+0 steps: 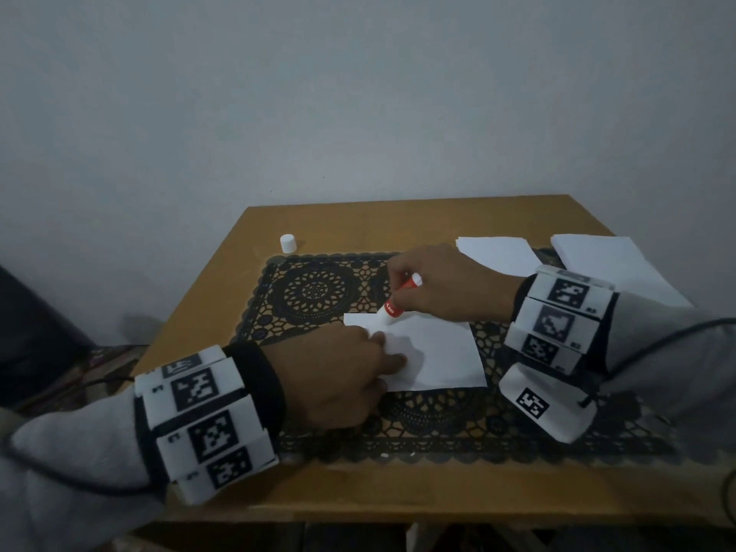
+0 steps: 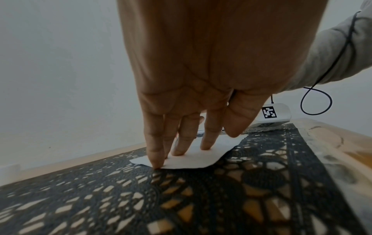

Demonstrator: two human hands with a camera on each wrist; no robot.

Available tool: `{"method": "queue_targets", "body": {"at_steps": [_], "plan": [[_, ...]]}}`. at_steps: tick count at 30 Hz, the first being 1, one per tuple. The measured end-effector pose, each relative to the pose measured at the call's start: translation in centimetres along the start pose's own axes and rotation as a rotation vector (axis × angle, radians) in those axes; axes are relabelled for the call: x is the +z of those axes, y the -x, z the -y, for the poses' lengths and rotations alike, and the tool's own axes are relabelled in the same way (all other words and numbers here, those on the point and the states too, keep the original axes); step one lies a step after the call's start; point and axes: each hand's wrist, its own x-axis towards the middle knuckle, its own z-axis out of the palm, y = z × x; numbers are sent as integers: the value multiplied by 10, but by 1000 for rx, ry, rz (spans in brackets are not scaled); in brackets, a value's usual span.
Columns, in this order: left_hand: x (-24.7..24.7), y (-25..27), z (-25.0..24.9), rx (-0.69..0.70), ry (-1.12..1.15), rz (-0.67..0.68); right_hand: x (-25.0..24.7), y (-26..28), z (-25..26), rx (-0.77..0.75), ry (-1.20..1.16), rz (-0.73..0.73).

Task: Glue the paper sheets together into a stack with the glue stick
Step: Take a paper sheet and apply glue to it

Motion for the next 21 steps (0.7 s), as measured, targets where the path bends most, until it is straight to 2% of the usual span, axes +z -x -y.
{"method": "queue_targets", "body": {"at_steps": [9,21], "plan": [[-18,-17,6,20,30,-56,-20,30,-18,181,56,-24],[-23,-36,6,22,-42,-1,-20,33,-21,402,116,-118]]}}
